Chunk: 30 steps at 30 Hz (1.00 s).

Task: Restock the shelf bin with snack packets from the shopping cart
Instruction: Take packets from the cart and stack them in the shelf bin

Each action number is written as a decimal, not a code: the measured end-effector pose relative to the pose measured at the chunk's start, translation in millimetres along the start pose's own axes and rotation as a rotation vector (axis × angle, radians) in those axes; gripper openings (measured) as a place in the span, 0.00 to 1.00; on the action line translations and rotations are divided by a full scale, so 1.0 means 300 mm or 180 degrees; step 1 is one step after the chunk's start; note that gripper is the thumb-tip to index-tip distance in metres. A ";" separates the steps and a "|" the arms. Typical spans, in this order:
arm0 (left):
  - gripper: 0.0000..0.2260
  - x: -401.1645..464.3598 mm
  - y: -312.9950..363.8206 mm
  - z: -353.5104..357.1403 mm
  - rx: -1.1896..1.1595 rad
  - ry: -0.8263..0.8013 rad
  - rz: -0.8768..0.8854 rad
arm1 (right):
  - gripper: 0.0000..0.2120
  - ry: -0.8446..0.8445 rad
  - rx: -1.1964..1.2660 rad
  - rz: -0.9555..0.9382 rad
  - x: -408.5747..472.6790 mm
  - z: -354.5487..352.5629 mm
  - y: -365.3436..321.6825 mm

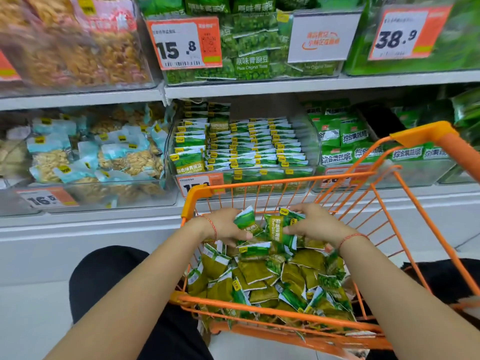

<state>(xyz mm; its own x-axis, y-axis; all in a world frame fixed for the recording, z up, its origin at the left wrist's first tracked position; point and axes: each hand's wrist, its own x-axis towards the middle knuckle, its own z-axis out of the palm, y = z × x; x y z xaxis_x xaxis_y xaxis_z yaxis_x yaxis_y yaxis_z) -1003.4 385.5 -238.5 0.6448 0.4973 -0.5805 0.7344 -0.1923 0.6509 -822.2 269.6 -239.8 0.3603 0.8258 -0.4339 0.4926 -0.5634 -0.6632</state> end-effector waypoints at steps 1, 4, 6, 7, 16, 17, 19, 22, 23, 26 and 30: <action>0.36 -0.015 0.001 -0.006 -0.0322 0.0080 0.0038 | 0.33 0.0082 0.0210 -0.0001 -0.008 -0.006 -0.005; 0.30 -0.027 -0.002 -0.023 -0.1274 0.0523 0.0387 | 0.36 0.0327 0.0884 0.0011 -0.028 -0.024 -0.007; 0.23 -0.033 0.004 -0.029 -0.1868 0.0738 0.0587 | 0.39 0.0480 0.1349 0.0052 -0.032 -0.033 -0.002; 0.18 -0.041 0.015 -0.025 -0.2116 0.0811 0.0627 | 0.40 0.0535 0.1535 0.0085 -0.036 -0.035 -0.006; 0.13 -0.013 0.072 0.080 -0.2797 0.0960 0.0863 | 0.43 0.0351 0.2443 -0.0021 -0.082 0.006 -0.057; 0.14 -0.015 0.070 0.082 -0.2743 0.1110 0.0928 | 0.43 0.0383 0.2490 -0.0033 -0.081 0.007 -0.056; 0.11 -0.018 0.067 0.078 -0.2870 0.1249 0.1012 | 0.41 0.0445 0.2513 -0.0001 -0.079 0.009 -0.055; 0.05 -0.034 0.070 0.073 -0.3249 0.1255 0.1170 | 0.27 0.0559 0.2265 -0.0050 -0.075 0.015 -0.055; 0.06 -0.040 0.073 0.072 -0.3337 0.1257 0.1202 | 0.22 0.0587 0.2173 -0.0117 -0.079 0.018 -0.059; 0.10 -0.041 0.067 0.081 -0.3235 0.1233 0.1262 | 0.09 0.0582 0.2060 -0.0323 -0.090 0.022 -0.061; 0.20 -0.052 0.056 0.089 -0.2567 0.0974 0.1284 | 0.07 0.0416 0.2148 -0.0315 -0.105 0.024 -0.061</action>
<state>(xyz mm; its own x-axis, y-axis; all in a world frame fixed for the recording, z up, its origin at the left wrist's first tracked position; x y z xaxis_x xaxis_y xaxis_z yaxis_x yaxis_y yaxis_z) -995.3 352.0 -231.6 0.6503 0.7427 -0.1597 0.0274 0.1871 0.9820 -848.2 254.2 -218.4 0.4524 0.8388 -0.3028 -0.0568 -0.3117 -0.9485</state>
